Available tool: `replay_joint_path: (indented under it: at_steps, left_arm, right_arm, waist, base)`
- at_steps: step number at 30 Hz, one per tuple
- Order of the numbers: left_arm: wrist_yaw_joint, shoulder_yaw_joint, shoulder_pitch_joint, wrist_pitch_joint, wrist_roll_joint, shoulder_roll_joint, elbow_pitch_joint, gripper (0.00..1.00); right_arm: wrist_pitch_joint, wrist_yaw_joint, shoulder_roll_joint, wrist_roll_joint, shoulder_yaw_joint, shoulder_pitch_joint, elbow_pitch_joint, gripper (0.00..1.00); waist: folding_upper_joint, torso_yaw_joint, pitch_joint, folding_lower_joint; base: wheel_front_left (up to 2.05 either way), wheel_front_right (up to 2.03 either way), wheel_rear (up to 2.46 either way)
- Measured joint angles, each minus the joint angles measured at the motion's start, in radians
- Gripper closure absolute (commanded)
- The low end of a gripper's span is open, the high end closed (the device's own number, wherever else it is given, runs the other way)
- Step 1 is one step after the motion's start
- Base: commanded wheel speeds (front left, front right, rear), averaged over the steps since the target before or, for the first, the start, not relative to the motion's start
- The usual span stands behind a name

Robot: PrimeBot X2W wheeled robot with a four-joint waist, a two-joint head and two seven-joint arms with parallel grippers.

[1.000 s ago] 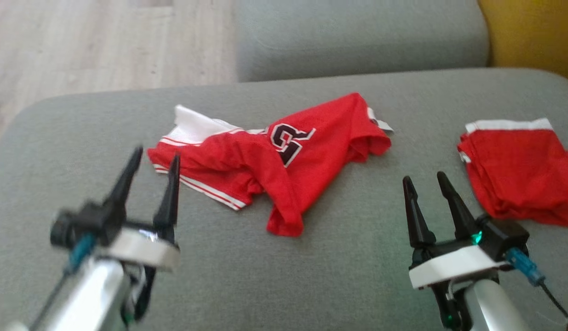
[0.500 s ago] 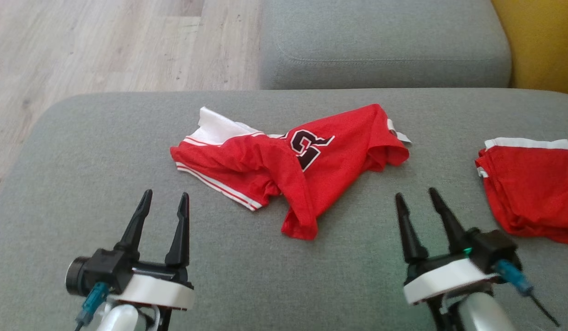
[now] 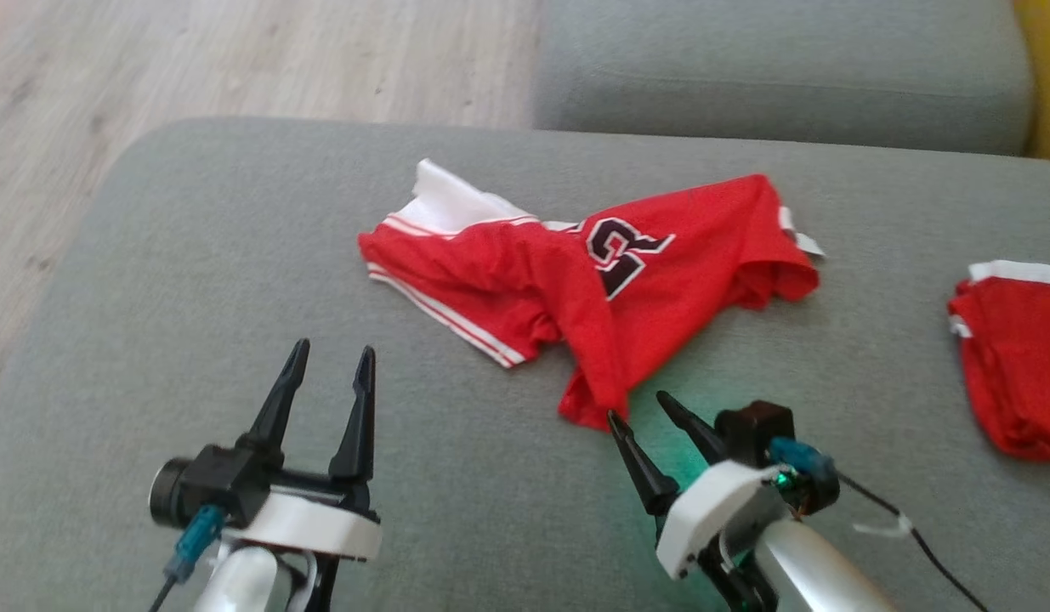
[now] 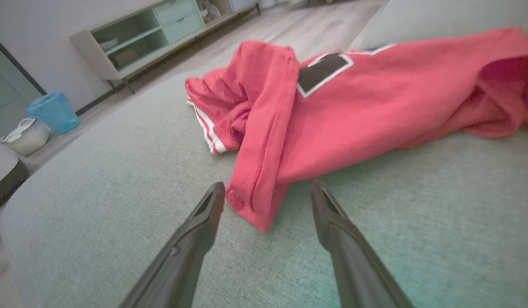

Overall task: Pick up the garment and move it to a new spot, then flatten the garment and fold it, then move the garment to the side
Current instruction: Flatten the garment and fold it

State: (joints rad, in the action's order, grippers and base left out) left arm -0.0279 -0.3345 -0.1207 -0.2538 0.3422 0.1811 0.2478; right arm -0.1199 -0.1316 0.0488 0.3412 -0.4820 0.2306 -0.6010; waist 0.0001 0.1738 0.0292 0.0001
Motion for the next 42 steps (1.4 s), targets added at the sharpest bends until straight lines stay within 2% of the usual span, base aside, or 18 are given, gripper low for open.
replay_joint_path:
  at_steps: [7, 13, 14, 15, 16, 22, 28, 31, 35, 42]
  left_arm:
    - [-0.026, 0.017, -0.030, 0.000, -0.026, -0.027, 0.018, 0.00]
    - [-0.044, 0.038, -0.038, 0.000, -0.044, -0.042, 0.027, 0.00]
    - [-0.045, 0.042, -0.038, 0.000, -0.044, -0.044, 0.029, 0.00]
    - [-0.050, 0.045, -0.038, 0.000, -0.044, -0.045, 0.032, 0.00]
    - [-0.052, 0.046, -0.038, 0.000, -0.047, -0.047, 0.033, 0.00]
    - [-0.056, 0.074, -0.037, 0.000, -0.064, -0.064, 0.035, 0.00]
    - [-0.061, 0.103, -0.015, 0.000, -0.074, -0.073, 0.034, 0.00]
    - [-0.061, 0.111, 0.014, 0.000, -0.081, -0.079, 0.033, 0.00]
    - [-0.061, 0.118, 0.040, 0.000, -0.089, -0.092, 0.025, 0.00]
    - [-0.062, 0.135, 0.045, 0.000, -0.097, -0.109, 0.013, 0.00]
  right_arm:
    - [0.041, 0.000, 0.003, 0.134, -0.072, 0.104, -0.152, 0.00]
    - [0.032, 0.000, 0.004, 0.153, -0.141, 0.191, -0.269, 0.00]
    - [0.032, 0.000, 0.004, 0.157, -0.150, 0.202, -0.286, 0.12]
    - [0.030, 0.000, 0.004, 0.161, -0.156, 0.213, -0.304, 0.86]
    - [0.019, 0.000, 0.004, 0.161, -0.158, 0.222, -0.319, 1.00]
    - [-0.068, 0.000, 0.004, 0.112, -0.129, 0.271, -0.422, 1.00]
    - [-0.110, 0.000, 0.016, -0.061, -0.046, 0.316, -0.510, 1.00]
    - [-0.119, 0.000, 0.066, -0.165, -0.024, 0.341, -0.507, 1.00]
    - [-0.116, 0.000, 0.164, -0.309, -0.021, 0.359, -0.475, 1.00]
    - [-0.018, 0.000, 0.300, -0.511, -0.007, 0.353, -0.355, 1.00]
  waist:
    - [0.0000, 0.055, 0.029, 0.0000]
    - [0.0000, 0.081, 0.045, 0.0000]
    - [0.0000, 0.083, 0.046, 0.0000]
    - [0.0000, 0.083, 0.046, 0.0001]
    - [0.0000, 0.083, 0.045, 0.0001]
    - [0.0000, 0.064, 0.028, 0.0000]
    - [0.0000, 0.019, -0.013, -0.0001]
    - [0.0000, -0.012, -0.038, -0.0001]
    - [0.0000, -0.055, -0.072, -0.0002]
    - [0.0000, -0.112, -0.109, -0.0002]
  base:
    - [0.00, 0.00, 0.00]
    - [0.00, 0.00, 0.00]
    - [0.00, 0.00, 0.00]
    - [0.00, 0.00, 0.00]
    - [0.00, 0.00, 0.00]
    - [0.00, 0.00, 0.00]
    - [0.00, 0.00, 0.00]
    - [0.00, 0.00, 0.00]
    - [0.00, 0.00, 0.00]
    - [0.00, 0.00, 0.00]
